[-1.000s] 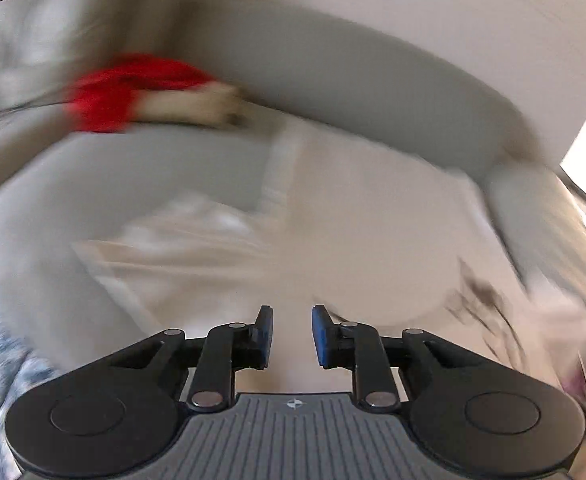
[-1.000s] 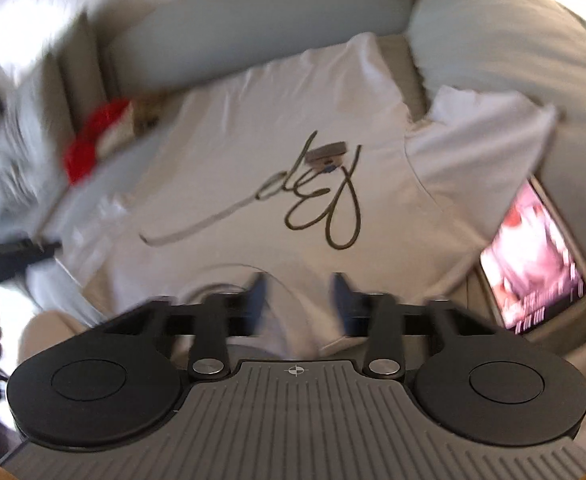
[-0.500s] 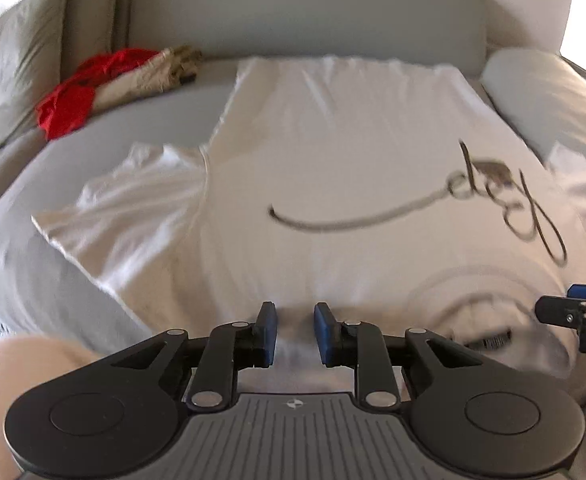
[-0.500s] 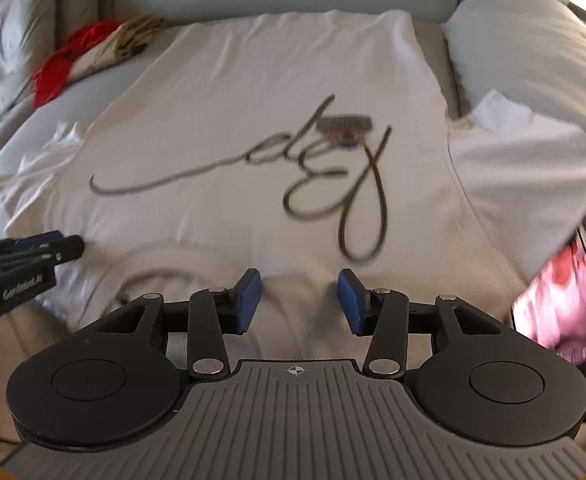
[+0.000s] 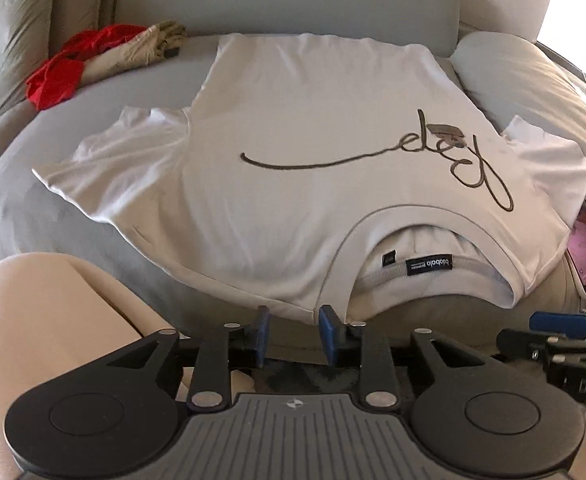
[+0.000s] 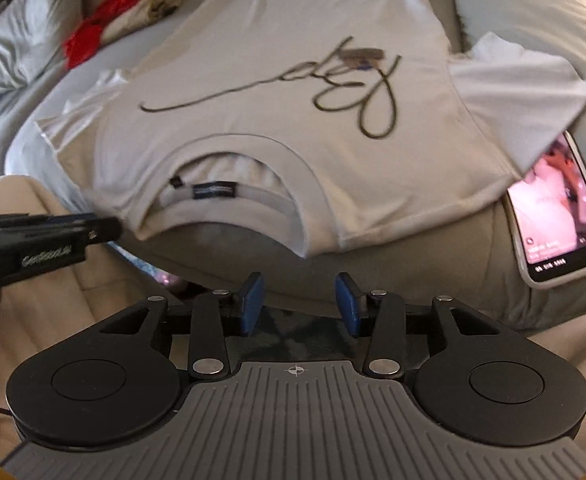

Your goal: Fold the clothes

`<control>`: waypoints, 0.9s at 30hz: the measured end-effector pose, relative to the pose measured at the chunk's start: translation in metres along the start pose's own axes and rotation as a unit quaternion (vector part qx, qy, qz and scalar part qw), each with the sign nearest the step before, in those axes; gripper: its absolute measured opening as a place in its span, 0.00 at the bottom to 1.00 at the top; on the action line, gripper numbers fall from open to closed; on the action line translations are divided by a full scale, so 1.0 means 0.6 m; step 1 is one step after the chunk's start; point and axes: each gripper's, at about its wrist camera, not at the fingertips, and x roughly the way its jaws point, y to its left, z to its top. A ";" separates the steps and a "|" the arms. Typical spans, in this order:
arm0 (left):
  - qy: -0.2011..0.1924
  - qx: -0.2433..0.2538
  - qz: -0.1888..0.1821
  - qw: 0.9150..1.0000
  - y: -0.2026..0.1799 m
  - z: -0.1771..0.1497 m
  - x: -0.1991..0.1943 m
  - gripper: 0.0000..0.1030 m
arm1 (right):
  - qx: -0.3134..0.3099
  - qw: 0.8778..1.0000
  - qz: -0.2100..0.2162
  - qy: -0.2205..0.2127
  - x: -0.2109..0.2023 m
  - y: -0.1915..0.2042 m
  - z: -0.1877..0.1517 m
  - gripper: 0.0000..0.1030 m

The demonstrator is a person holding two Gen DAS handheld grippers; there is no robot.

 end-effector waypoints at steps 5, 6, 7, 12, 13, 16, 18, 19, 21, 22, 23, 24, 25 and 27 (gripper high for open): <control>0.003 -0.003 0.008 1.000 0.003 0.001 0.001 0.32 | -0.002 1.000 0.019 0.002 -0.002 0.010 -0.006 0.47; 0.005 -0.006 0.009 1.000 0.006 0.002 0.003 0.32 | -0.002 1.000 0.020 0.004 -0.001 0.011 -0.008 0.47; 0.006 -0.008 0.010 1.000 0.008 0.004 0.005 0.33 | -0.003 1.000 0.021 0.006 0.000 0.014 -0.010 0.47; 0.002 -0.013 0.015 1.000 0.010 0.008 0.006 0.36 | 0.000 1.000 0.020 -0.003 -0.004 0.014 -0.008 0.47; -0.001 -0.013 0.015 1.000 0.011 0.009 0.005 0.36 | 0.001 1.000 0.020 -0.010 -0.007 0.012 -0.007 0.47; -0.017 -0.017 0.014 1.000 0.014 0.018 0.003 0.36 | 0.008 0.999 0.016 -0.039 -0.016 0.007 -0.001 0.46; -0.033 -0.016 0.013 0.999 0.013 0.027 0.004 0.36 | 0.009 0.998 0.005 -0.064 -0.021 0.004 0.007 0.46; -0.040 -0.013 0.015 0.999 0.012 0.031 0.006 0.36 | 0.009 0.997 -0.003 -0.077 -0.023 0.003 0.012 0.46; -0.052 -0.009 0.022 0.998 0.008 0.041 0.012 0.36 | 0.004 0.995 -0.019 -0.097 -0.022 0.003 0.023 0.44; -0.057 -0.008 0.025 0.998 0.006 0.045 0.016 0.36 | 0.000 0.994 -0.025 -0.104 -0.020 0.004 0.029 0.43; -0.059 -0.007 0.026 0.998 0.005 0.048 0.021 0.36 | -0.004 0.993 -0.032 -0.111 -0.018 0.005 0.034 0.41; -0.058 -0.005 0.028 0.998 0.003 0.051 0.027 0.36 | -0.008 0.992 -0.038 -0.118 -0.016 0.005 0.040 0.41; -0.053 -0.004 0.028 0.998 0.002 0.053 0.033 0.36 | -0.012 0.991 -0.045 -0.124 -0.014 0.006 0.045 0.41; -0.030 -0.004 0.022 0.999 0.002 0.054 0.050 0.36 | -0.018 0.990 -0.056 -0.131 -0.007 0.007 0.055 0.41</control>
